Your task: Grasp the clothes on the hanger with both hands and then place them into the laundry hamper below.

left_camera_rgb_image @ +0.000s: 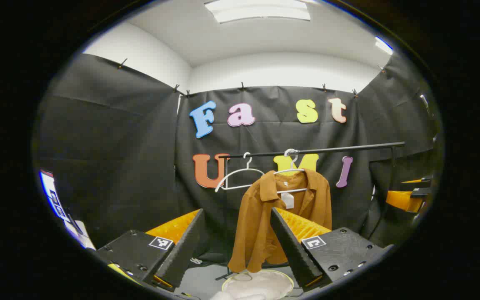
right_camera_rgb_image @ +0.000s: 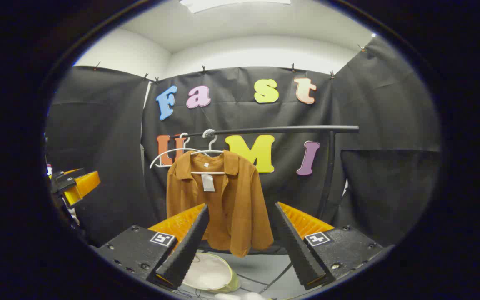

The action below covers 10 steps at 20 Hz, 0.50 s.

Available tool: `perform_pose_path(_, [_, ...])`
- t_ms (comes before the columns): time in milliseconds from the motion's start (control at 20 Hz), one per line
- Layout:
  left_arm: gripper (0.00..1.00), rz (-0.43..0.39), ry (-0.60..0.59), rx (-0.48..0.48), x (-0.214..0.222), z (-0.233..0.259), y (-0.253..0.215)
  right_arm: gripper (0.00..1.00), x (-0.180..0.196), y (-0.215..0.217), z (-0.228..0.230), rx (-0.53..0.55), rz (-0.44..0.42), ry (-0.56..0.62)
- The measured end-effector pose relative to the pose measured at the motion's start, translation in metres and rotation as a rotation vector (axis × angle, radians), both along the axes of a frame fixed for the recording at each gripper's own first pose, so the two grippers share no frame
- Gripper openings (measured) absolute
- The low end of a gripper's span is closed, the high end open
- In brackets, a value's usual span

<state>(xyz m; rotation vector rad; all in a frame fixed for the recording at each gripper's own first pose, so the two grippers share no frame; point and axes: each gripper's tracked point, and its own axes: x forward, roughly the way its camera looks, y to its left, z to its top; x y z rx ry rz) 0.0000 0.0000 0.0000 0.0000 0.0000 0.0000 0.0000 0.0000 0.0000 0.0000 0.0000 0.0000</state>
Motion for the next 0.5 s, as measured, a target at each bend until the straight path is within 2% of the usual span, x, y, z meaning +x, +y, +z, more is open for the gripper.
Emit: perform_pose_path(500, [1.00, 0.016, 0.023, 0.019, -0.0029, -0.0082, 0.0045, 0.98, -0.0046, -0.0056, 0.0033, -0.001, -0.014, -0.018])
